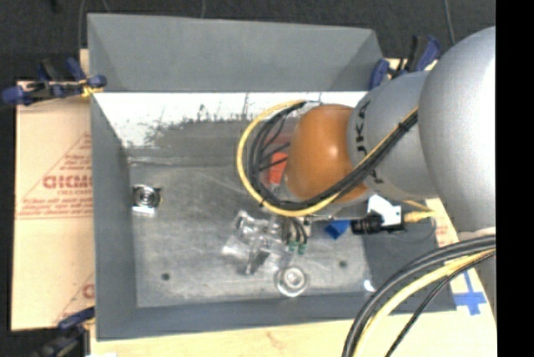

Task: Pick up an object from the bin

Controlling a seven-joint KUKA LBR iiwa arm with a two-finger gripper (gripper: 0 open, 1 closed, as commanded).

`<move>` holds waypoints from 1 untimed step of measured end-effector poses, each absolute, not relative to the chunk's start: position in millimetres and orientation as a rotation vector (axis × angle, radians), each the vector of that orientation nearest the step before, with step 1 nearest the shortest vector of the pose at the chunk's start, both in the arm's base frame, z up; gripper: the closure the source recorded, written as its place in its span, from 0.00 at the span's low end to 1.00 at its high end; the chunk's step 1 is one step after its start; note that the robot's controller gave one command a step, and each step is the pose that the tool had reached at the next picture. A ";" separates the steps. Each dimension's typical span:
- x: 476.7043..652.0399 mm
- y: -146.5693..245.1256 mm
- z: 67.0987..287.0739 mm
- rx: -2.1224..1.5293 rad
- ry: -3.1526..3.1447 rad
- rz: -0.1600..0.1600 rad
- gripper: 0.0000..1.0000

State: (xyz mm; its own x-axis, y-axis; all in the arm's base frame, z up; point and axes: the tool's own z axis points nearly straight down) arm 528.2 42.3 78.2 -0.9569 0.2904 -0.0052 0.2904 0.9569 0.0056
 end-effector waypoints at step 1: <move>530.5 41.3 80.4 0.465 3.094 0.008 1.00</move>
Offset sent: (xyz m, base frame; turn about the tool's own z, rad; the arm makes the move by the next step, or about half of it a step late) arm 0.0000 0.0000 0.0000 0.0000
